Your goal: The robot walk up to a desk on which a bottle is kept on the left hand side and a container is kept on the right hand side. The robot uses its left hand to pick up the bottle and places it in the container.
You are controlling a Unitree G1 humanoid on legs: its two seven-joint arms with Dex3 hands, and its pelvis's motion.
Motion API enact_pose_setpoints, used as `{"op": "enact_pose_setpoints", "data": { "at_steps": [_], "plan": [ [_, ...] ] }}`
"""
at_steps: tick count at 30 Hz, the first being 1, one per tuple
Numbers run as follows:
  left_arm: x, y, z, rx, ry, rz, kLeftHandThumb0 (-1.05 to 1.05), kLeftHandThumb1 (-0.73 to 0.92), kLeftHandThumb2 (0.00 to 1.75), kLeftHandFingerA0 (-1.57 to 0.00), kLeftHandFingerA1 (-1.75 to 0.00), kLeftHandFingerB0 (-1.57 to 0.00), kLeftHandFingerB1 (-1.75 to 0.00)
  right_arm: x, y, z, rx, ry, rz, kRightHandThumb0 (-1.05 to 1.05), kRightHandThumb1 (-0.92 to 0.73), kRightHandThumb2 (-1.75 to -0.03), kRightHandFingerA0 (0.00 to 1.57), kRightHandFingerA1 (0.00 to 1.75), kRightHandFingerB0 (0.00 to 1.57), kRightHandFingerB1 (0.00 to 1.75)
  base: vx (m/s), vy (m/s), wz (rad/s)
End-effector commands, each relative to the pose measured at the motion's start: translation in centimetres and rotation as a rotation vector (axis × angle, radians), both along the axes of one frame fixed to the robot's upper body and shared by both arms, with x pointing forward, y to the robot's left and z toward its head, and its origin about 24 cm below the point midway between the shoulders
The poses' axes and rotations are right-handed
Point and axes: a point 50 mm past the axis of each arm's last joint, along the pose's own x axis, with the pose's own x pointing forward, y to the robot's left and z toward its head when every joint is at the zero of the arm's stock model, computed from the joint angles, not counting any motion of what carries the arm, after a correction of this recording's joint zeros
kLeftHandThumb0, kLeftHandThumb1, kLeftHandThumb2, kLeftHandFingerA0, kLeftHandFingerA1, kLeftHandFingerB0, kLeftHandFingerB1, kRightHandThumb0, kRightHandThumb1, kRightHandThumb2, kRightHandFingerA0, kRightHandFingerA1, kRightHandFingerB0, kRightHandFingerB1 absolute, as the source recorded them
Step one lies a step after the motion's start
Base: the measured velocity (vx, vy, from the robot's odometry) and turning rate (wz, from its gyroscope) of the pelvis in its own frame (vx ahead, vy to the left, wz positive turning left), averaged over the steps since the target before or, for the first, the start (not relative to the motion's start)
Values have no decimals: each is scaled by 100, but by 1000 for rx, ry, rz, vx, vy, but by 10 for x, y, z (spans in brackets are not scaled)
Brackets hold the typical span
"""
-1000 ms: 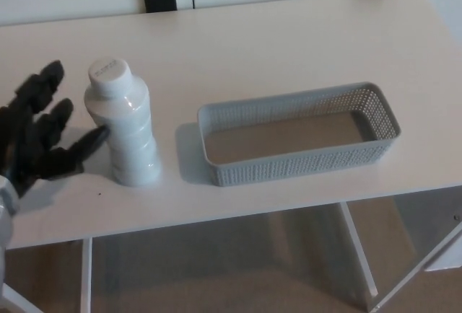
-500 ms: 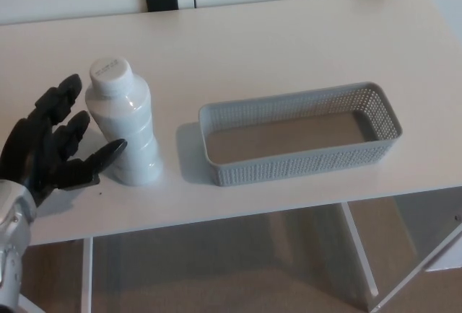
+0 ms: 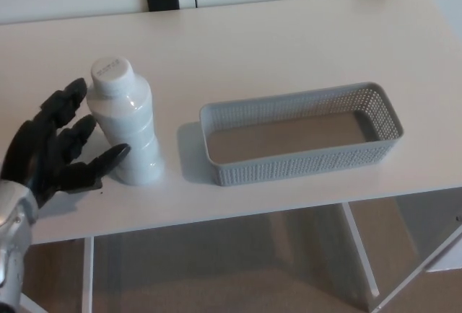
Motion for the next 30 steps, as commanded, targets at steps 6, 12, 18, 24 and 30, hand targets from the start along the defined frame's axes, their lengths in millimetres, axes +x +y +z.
{"op": "enact_pose_setpoints", "data": {
  "at_steps": [6,12,18,24,30],
  "plan": [
    [35,-36,0,177,36,-71,-57,35,70,-86,-59,-2,-21,7,0,4,-30,-5,5,-55,-39,-53,65,54,65,47,0,0,0],
    [49,-68,11,315,-16,-83,-19,61,83,-136,-77,-90,-53,20,-3,9,-25,-42,44,-58,-38,-52,62,59,69,52,0,0,0],
    [45,-73,12,301,-41,-85,-10,52,108,-120,-108,-94,-104,24,-3,12,-28,-59,61,-60,-38,-53,64,58,62,49,0,0,0],
    [41,-67,12,275,-45,-32,-13,61,98,-116,-119,-89,-108,26,-3,14,-26,-76,81,-60,-39,-53,64,58,65,50,0,0,0],
    [44,-58,41,240,-155,7,-13,75,79,-109,-117,-81,-101,31,-3,15,-24,-81,75,-61,-42,-54,64,58,66,50,0,0,0]
  ]
}}
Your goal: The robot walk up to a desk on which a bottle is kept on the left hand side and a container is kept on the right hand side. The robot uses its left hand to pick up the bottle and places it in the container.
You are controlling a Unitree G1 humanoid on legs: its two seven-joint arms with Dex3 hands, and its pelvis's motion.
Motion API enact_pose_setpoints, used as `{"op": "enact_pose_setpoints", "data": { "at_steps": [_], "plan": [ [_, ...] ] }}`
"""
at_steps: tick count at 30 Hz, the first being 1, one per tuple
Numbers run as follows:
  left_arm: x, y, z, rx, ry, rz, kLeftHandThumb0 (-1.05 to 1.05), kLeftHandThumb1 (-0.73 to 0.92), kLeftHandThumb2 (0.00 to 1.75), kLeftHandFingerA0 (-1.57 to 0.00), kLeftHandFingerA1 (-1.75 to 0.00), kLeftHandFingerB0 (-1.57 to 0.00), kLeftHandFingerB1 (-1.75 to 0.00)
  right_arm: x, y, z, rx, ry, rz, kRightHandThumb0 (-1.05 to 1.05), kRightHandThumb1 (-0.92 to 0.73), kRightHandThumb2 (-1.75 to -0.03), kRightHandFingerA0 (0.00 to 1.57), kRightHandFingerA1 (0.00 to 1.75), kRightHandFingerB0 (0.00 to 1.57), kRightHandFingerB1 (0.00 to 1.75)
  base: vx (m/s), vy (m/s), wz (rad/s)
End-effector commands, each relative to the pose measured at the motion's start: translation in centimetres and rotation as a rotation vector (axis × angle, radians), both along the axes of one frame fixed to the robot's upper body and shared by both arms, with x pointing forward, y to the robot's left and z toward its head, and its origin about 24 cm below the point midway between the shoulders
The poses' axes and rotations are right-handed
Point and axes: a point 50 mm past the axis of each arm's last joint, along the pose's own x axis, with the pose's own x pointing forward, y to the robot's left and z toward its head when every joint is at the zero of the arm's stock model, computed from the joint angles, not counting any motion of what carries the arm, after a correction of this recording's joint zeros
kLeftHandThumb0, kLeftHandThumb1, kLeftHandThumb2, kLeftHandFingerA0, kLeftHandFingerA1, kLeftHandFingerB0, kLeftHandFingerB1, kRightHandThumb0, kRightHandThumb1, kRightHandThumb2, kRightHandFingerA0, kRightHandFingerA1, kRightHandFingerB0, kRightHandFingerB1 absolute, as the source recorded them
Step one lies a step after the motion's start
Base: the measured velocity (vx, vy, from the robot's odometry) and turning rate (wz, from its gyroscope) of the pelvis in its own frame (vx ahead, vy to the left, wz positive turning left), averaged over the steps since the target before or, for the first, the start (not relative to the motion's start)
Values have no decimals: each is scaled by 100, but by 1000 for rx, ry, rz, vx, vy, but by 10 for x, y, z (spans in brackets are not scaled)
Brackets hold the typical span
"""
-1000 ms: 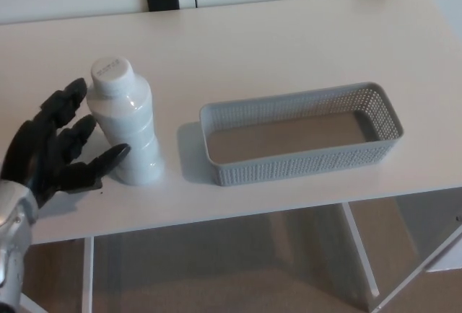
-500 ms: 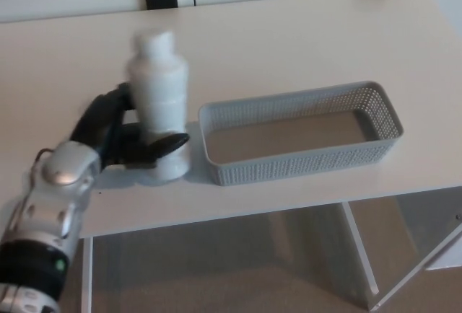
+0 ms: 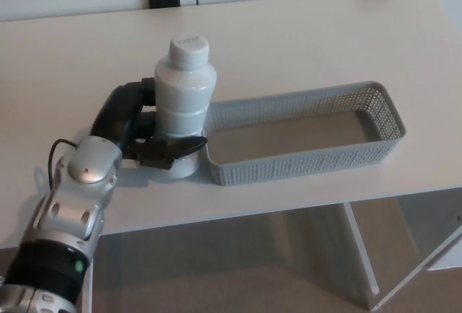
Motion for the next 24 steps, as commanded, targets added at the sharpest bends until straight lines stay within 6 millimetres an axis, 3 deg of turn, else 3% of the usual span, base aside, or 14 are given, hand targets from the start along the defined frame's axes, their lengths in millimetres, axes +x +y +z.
{"op": "enact_pose_setpoints", "data": {
  "at_steps": [1,4,5,10,13,15,16,17,18,21,23,24],
  "plan": [
    [6,11,43,-20,-157,40,-13,75,79,-109,-117,-81,-101,4,-6,4,-10,-2,4,-61,-42,-54,64,58,66,50,0,0,0],
    [7,10,52,-36,-185,37,-13,74,79,-107,-119,-81,-102,4,-6,4,-15,-3,11,-62,-42,-55,64,58,66,49,0,0,0],
    [8,8,64,-58,-226,29,-10,71,85,-108,-121,-81,-104,4,-6,4,-16,-4,15,-61,-43,-54,63,58,65,48,0,0,0],
    [11,-10,98,-100,-335,-15,-9,74,79,-111,-119,-82,-106,8,-6,6,-25,-12,29,-61,-44,-54,63,58,64,48,0,0,0],
    [11,-17,103,-103,-352,-27,-9,75,76,-110,-122,-82,-106,8,-6,6,-23,-10,24,-62,-44,-54,64,58,63,49,0,0,0],
    [9,-27,108,-111,-369,-47,-9,74,74,-109,-127,-81,-108,9,-6,6,-27,-5,28,-63,-44,-55,65,59,63,49,0,0,0],
    [8,-41,111,-125,-381,-73,-7,76,74,-111,-119,-80,-107,9,-6,6,-27,-3,26,-63,-43,-54,66,58,66,50,0,0,0],
    [5,-61,115,-117,-395,-107,-6,76,71,-117,-95,-85,-97,10,-5,6,-29,-4,30,-62,-44,-55,65,59,65,51,0,0,0],
    [5,-61,115,-117,-395,-107,-6,76,71,-117,-95,-85,-97,10,-5,6,-29,-4,30,-62,-44,-55,65,59,65,51,0,0,0],
    [2,-86,114,-92,-385,-158,-13,77,63,-118,-88,-87,-88,13,-3,6,-37,-11,46,-62,-44,-54,65,58,64,50,0,0,0],
    [2,-92,113,-93,-375,-174,-13,77,63,-118,-88,-87,-88,14,-2,7,-40,-12,49,-62,-44,-54,65,58,64,50,0,0,0],
    [0,-102,109,-92,-367,-202,-16,75,71,-118,-102,-85,-101,14,-3,7,-43,-12,49,-62,-44,-54,65,59,63,50,0,0,0]
  ]
}}
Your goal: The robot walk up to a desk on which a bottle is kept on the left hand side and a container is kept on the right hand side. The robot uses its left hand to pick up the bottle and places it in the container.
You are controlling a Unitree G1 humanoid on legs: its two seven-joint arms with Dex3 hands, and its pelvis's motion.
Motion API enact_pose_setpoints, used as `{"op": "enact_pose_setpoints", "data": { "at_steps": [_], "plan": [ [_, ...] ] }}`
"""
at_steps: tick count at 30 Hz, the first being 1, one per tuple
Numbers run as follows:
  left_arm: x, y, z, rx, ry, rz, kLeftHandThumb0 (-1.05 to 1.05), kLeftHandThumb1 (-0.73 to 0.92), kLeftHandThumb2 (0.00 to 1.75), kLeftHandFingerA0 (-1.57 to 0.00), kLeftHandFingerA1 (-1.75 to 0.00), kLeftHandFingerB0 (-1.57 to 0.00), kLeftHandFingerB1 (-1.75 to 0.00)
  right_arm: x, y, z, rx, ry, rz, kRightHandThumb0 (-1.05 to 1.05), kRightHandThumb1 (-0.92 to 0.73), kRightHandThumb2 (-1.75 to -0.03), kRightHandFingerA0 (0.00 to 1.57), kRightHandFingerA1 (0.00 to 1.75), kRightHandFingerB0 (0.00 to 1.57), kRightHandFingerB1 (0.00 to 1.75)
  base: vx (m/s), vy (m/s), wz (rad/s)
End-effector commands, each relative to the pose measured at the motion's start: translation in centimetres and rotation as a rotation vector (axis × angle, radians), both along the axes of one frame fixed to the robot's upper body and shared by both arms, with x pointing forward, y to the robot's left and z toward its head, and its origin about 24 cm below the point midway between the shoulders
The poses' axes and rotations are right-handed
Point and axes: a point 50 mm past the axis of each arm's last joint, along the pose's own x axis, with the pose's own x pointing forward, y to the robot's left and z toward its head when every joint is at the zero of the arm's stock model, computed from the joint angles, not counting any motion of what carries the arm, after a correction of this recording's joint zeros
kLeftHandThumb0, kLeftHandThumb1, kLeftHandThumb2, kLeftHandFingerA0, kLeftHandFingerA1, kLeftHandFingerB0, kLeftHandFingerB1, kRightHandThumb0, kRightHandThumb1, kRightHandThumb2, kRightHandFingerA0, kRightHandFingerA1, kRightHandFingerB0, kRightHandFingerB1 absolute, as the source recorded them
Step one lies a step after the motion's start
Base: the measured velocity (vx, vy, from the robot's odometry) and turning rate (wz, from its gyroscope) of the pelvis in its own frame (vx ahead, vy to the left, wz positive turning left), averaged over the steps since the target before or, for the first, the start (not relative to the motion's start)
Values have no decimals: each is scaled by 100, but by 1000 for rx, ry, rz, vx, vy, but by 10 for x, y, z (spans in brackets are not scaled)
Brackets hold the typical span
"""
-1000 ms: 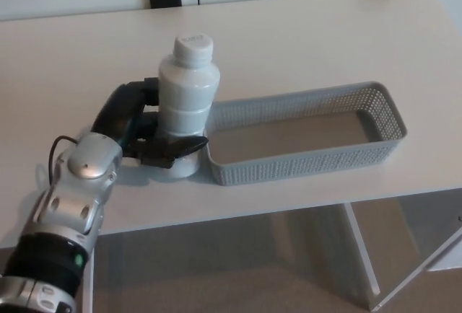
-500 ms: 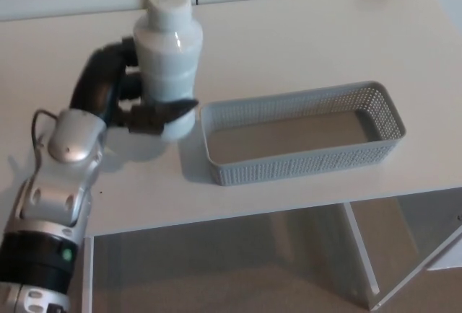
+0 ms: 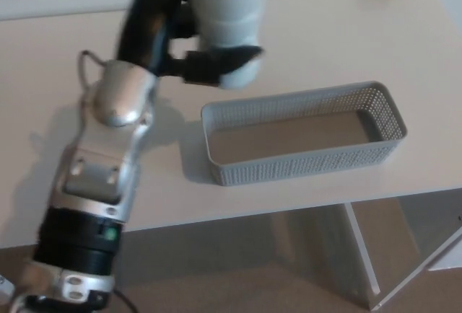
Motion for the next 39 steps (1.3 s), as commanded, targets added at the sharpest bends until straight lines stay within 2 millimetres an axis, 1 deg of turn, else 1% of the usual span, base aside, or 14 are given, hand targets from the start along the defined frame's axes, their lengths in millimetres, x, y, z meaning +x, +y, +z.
{"op": "enact_pose_setpoints", "data": {
  "at_steps": [1,2,4,6,7,8,11,12,15,16,19,24,27,39],
  "plan": [
    [-4,-35,0,44,-1,-50,-16,75,71,-118,-102,-85,-101,4,-5,4,-35,0,13,-62,-44,-54,65,59,63,50,0,0,0],
    [-5,-44,-3,59,2,-69,-17,72,77,-122,-94,-88,-108,6,-5,5,-33,-3,6,-62,-43,-54,66,60,66,52,0,0,0],
    [-7,-58,-9,91,13,-99,-17,70,82,-121,-98,-87,-111,9,-6,7,-35,-10,-1,-65,-42,-55,67,61,67,53,0,0,0],
    [-8,-64,-11,107,22,-114,-17,70,82,-121,-98,-87,-111,10,-7,7,-43,-11,3,-65,-42,-55,67,61,67,53,0,0,0],
    [-10,-69,-15,110,39,-127,-16,70,83,-119,-108,-87,-113,11,-7,7,-46,-11,7,-65,-43,-55,67,60,66,51,0,0,0],
    [-10,-72,-18,111,49,-135,-16,70,83,-119,-108,-87,-113,11,-7,7,-48,-10,8,-65,-43,-55,67,60,66,51,0,0,0],
    [-14,-79,-34,158,71,-163,-14,70,84,-121,-103,-89,-108,12,-6,7,-51,-7,18,-63,-45,-55,70,62,65,47,0,0,0],
    [-14,-80,-41,168,99,-170,-15,72,83,-123,-97,-89,-107,12,-6,7,-52,-6,19,-66,-40,-58,70,63,67,50,0,0,0],
    [-13,-79,-48,172,136,-170,-16,72,84,-123,-101,-88,-108,12,-6,8,-52,-5,18,-63,-45,-55,69,62,66,49,0,0,0],
    [-11,-77,-51,175,152,-156,-17,72,83,-121,-105,-86,-116,13,-6,8,-52,-5,18,-63,-44,-55,72,63,66,49,0,0,0],
    [-8,-72,-56,166,178,-136,-17,71,87,-122,-102,-84,-117,15,-6,9,-55,-7,16,-62,-45,-54,71,62,67,51,0,0,0],
    [2,-58,-61,167,236,-85,-21,70,84,-120,-102,-85,-117,15,-6,9,-65,-6,21,-63,-45,-55,71,63,66,50,0,0,0],
    [5,-51,-63,146,258,-72,-16,68,87,-117,-107,-88,-104,15,-5,9,-101,5,63,-66,-48,-56,70,58,64,48,0,0,0],
    [13,-38,-62,168,212,-46,-16,69,86,-122,-102,-90,-107,19,0,9,-183,22,115,-66,-48,-55,71,58,65,49,0,0,0]
  ]
}}
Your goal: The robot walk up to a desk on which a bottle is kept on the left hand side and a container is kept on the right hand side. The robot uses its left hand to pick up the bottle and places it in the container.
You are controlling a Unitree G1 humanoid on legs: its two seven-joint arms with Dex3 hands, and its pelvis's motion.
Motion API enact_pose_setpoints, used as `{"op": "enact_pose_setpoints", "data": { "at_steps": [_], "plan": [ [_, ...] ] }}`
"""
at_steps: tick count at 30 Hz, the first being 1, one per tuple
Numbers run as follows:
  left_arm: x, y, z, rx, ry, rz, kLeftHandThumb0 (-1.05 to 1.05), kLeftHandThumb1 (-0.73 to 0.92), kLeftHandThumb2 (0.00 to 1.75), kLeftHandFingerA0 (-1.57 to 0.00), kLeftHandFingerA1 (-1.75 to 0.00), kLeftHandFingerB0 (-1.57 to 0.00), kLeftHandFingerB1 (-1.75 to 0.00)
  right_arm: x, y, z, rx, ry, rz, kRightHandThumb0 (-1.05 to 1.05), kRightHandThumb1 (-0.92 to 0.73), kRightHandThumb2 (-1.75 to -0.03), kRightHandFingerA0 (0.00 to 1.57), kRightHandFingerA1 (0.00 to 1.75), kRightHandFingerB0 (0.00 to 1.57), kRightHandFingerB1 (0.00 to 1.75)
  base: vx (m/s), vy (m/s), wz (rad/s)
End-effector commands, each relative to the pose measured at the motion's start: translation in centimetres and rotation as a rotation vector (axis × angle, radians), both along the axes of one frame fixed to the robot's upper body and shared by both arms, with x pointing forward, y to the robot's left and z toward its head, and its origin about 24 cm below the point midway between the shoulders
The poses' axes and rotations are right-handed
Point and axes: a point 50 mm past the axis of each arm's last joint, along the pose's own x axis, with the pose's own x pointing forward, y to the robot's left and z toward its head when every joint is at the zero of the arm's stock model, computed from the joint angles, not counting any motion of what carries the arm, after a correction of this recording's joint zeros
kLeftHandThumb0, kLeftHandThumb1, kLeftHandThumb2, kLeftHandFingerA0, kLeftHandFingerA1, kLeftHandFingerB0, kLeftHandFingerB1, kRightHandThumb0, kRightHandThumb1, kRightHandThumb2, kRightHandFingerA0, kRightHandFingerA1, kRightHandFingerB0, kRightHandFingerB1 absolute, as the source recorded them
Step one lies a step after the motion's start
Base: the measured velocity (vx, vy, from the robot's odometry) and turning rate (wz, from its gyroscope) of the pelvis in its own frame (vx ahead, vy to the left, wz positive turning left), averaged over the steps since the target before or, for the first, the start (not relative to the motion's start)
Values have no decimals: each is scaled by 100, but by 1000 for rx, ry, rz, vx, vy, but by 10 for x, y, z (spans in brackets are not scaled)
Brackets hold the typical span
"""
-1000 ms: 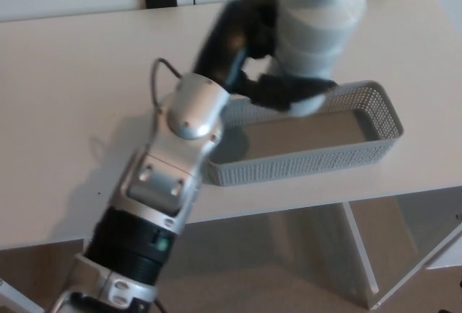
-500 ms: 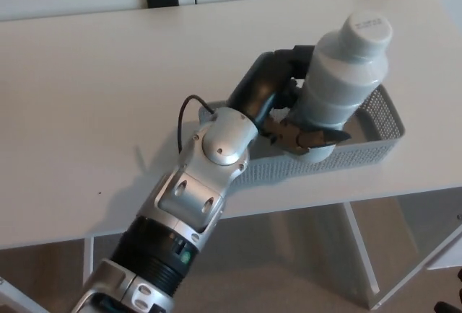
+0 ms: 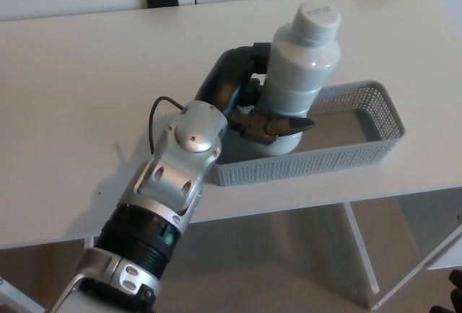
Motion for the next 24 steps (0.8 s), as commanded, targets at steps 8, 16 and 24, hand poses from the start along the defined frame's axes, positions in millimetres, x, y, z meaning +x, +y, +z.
{"op": "enact_pose_setpoints", "data": {
  "at_steps": [8,16,24],
  "plan": [
    [5,3,9,-14,-59,-1,-19,69,82,-124,-101,-91,-107,2,-6,5,-141,11,72,-69,-49,-56,73,58,66,49,0,0,0],
    [2,4,5,-51,-54,-3,-21,74,73,-123,-91,-89,-92,7,-5,6,-163,10,90,-71,-49,-56,75,59,67,50,0,0,0],
    [1,10,-2,3,-21,-64,-92,59,59,0,0,0,0,8,-5,7,-171,4,104,-72,-50,-56,76,59,67,50,0,0,0]
  ]
}}
